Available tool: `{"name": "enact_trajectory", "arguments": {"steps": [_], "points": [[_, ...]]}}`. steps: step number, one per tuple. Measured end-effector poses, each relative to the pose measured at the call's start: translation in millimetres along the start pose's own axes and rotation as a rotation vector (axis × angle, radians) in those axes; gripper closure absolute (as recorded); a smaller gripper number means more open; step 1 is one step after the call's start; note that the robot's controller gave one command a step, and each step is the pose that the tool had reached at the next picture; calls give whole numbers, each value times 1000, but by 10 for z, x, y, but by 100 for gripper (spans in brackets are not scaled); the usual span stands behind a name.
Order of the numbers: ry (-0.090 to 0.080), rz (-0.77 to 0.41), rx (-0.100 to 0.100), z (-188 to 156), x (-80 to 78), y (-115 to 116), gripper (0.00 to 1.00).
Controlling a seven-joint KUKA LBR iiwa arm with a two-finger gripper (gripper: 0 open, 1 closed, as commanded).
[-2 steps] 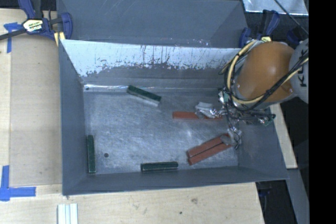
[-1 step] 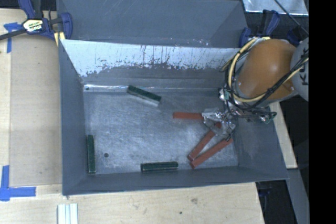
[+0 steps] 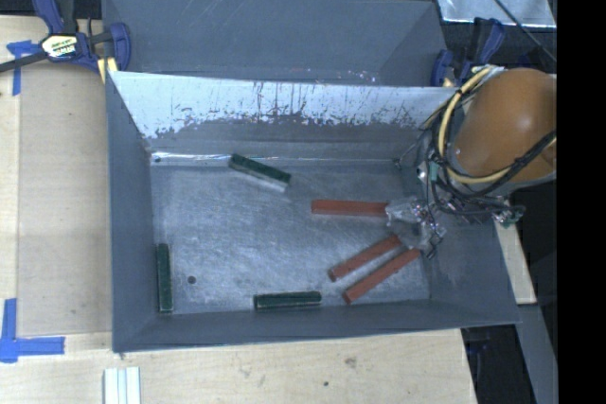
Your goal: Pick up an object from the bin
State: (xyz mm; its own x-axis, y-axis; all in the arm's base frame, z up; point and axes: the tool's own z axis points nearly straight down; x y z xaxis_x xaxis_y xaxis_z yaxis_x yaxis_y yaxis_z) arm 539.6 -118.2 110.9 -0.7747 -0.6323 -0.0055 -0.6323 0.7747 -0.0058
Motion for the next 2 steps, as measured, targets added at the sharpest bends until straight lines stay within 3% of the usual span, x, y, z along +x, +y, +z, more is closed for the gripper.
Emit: {"name": "enact_trajectory", "arguments": {"steps": [1, 2], "points": [[1, -3, -3, 22, -6, 11, 0], [0, -136, -4, 409, 215, 528, 0]]}}
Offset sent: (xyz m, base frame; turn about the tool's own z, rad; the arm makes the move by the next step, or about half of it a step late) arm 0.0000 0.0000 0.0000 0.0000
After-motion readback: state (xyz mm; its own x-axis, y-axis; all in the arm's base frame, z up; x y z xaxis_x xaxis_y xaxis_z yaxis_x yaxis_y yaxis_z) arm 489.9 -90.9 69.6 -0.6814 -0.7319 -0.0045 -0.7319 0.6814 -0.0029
